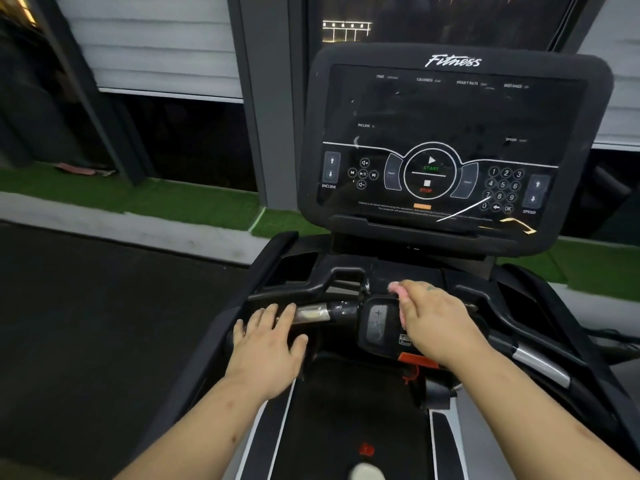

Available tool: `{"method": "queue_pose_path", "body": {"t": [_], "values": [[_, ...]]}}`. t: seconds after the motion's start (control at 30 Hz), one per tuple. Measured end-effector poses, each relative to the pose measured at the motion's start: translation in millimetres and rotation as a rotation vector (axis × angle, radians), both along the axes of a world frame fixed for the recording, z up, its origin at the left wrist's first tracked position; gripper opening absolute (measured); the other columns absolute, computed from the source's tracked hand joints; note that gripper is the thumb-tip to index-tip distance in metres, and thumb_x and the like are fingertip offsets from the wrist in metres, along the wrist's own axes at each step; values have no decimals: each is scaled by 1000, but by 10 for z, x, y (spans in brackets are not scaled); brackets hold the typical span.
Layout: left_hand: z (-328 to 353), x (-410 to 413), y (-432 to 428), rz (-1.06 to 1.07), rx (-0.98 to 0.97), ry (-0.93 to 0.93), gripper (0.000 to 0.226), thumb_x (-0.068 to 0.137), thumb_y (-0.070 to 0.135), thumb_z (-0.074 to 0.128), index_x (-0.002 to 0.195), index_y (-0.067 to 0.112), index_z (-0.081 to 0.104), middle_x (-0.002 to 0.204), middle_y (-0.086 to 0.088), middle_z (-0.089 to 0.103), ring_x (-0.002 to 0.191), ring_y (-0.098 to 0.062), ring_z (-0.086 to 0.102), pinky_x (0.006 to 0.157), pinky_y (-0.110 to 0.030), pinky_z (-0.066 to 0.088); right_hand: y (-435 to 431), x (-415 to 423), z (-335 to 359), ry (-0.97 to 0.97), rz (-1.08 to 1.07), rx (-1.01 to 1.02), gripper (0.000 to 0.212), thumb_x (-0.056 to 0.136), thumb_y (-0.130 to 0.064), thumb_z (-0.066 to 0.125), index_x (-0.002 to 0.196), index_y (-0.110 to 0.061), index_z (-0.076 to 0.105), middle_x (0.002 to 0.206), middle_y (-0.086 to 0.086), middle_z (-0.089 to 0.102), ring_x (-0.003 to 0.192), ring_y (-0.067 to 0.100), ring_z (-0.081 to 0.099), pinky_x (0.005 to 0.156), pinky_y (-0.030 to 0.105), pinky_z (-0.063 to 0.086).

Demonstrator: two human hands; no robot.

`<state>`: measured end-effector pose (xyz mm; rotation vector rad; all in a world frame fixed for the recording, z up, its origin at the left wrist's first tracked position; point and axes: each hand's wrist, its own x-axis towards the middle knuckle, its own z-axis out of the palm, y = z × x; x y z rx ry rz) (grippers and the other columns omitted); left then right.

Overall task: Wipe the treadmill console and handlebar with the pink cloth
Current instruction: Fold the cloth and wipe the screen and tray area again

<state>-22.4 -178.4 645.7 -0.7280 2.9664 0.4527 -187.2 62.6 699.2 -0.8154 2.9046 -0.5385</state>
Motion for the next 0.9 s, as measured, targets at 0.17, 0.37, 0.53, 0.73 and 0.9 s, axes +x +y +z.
{"method": "queue_pose_path", "body": {"t": [0.17, 0.37, 0.53, 0.73, 0.9], "values": [[19, 70, -25, 22, -36, 28, 67, 105, 57, 28, 165, 35, 8, 171, 1, 17, 158, -21, 10, 129, -54, 3, 9, 15, 18, -5, 5, 1, 50, 106, -54, 19, 138, -39, 55, 123, -14, 64, 120, 12, 58, 105, 41, 46], [-27, 182, -199, 13, -39, 13, 67, 105, 56, 29, 165, 34, 8, 171, 0, 17, 158, -21, 10, 128, -54, 2, -135, 70, 37, 8, -37, 38, 46, 108, -48, 25, 139, -34, 56, 136, -8, 62, 126, 18, 56, 108, 46, 45], [-100, 204, -325, -15, -14, 38, 67, 105, 56, 29, 164, 35, 7, 171, 1, 16, 158, -20, 9, 128, -53, 2, -444, 218, -2, 122, 22, 73, 40, 110, -38, 30, 134, -28, 60, 129, -6, 65, 120, 21, 59, 100, 41, 45], [-81, 211, -449, -63, 13, 86, 66, 106, 56, 29, 165, 34, 8, 171, 0, 17, 158, -20, 10, 129, -52, 4, -828, 459, -59, 236, 92, 158, 24, 100, -19, 54, 120, -22, 66, 118, -2, 67, 114, 21, 60, 99, 38, 43], [-102, 234, -579, -87, 32, 138, 64, 106, 55, 29, 164, 34, 12, 169, 2, 21, 157, -19, 14, 129, -51, 5, -1128, 640, -94, 236, 74, 346, 50, 93, -13, 50, 142, -17, 52, 141, 6, 57, 136, 26, 46, 120, 41, 28]]}}
